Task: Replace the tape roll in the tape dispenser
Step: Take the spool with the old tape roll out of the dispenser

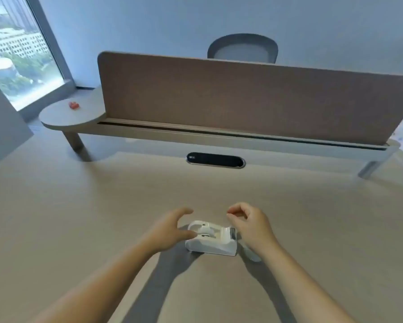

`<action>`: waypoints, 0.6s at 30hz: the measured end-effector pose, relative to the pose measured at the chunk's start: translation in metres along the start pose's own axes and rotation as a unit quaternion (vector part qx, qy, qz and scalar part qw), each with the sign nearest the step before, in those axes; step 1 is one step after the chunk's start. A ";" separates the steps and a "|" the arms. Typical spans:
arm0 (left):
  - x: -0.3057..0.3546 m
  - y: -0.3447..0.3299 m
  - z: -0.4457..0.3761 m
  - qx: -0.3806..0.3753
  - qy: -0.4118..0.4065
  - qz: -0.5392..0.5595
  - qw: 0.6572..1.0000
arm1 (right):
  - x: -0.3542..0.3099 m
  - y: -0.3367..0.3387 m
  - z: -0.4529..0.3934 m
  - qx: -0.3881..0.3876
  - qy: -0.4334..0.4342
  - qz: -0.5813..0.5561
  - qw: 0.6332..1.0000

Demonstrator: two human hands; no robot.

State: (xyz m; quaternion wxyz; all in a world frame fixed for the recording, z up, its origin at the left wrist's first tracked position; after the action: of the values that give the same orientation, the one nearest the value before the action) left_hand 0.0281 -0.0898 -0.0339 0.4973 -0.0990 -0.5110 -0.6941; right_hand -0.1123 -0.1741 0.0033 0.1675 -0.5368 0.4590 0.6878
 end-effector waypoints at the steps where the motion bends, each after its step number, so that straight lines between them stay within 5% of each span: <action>1: -0.004 -0.005 -0.003 -0.012 0.008 0.003 1.000 | 0.005 -0.008 -0.002 -0.014 0.001 0.012 1.000; 11: -0.035 -0.029 -0.032 -0.044 0.030 0.074 0.996 | 0.045 -0.049 -0.007 -0.077 -0.023 0.095 0.992; 18: -0.036 -0.026 -0.034 -0.034 0.016 0.119 0.992 | 0.030 -0.056 -0.007 -0.078 0.059 0.136 0.986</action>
State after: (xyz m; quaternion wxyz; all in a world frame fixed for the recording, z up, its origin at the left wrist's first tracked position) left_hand 0.0374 -0.0971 -0.0887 0.5805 -0.1649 -0.4634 -0.6489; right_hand -0.0789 -0.1585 -0.0487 0.0027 -0.5207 0.4814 0.7051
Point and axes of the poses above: each hand's wrist, its own z-axis away from the middle knuckle, its own y-axis out of the back of the hand, x = y × z, the point moved 10 cm from there along -z, towards the middle knuckle, and after that the axes turned 10 degrees about y, right-handed, at the moved point
